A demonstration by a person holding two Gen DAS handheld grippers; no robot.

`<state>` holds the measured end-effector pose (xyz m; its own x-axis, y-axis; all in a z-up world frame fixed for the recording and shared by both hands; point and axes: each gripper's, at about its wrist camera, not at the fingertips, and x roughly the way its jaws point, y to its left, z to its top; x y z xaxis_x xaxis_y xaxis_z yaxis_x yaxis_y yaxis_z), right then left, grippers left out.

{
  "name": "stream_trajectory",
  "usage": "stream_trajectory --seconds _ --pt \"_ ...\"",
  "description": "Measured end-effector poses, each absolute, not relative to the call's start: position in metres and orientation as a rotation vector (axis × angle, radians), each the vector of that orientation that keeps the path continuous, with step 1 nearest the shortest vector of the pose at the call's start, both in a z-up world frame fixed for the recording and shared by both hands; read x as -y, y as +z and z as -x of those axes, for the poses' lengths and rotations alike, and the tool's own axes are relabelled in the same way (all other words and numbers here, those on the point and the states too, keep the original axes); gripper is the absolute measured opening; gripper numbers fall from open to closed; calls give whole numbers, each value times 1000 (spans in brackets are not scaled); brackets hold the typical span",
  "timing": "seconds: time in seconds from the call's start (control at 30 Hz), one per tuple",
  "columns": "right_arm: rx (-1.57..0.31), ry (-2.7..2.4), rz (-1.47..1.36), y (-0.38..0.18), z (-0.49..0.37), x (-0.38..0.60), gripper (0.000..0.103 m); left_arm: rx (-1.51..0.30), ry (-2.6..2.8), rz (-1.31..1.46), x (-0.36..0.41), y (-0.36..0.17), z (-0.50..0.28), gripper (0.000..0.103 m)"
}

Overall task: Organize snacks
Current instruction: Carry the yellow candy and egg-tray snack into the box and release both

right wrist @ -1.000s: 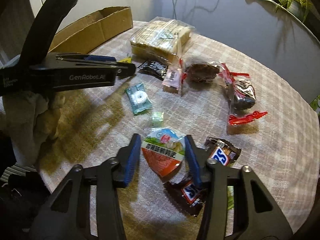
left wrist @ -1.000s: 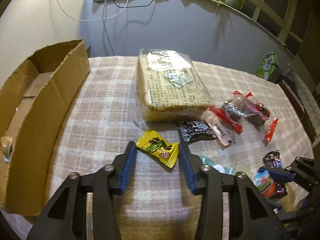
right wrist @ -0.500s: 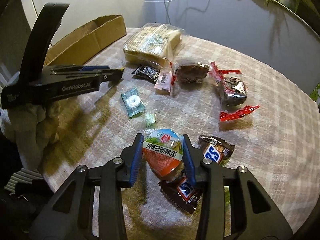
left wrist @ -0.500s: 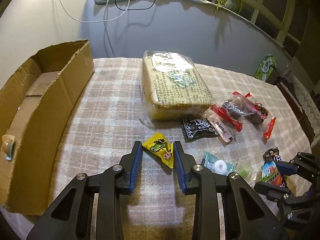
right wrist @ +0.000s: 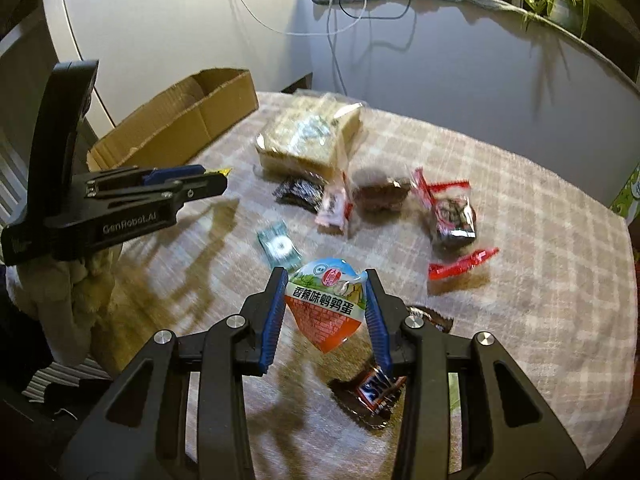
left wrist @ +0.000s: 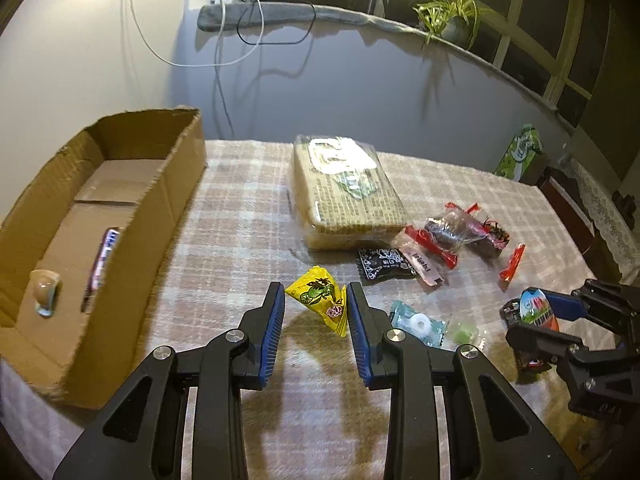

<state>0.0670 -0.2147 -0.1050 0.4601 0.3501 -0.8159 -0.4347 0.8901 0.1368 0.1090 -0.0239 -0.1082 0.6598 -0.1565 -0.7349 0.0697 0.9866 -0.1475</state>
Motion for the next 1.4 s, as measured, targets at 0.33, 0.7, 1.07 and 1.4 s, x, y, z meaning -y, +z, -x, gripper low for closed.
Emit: stream_trajectory --seconds 0.33,0.7,1.07,1.4 --pt "-903 541 112 -72 -83 176 39 -756 -62 130 -12 -81 -89 30" --pt "-859 628 138 -54 -117 106 39 -704 30 168 -68 -70 -79 30" --pt "-839 703 177 -50 -158 33 39 -689 88 184 -106 -69 -77 30" --pt "-859 746 197 -64 -189 -20 39 -690 117 204 -128 -74 -81 30"
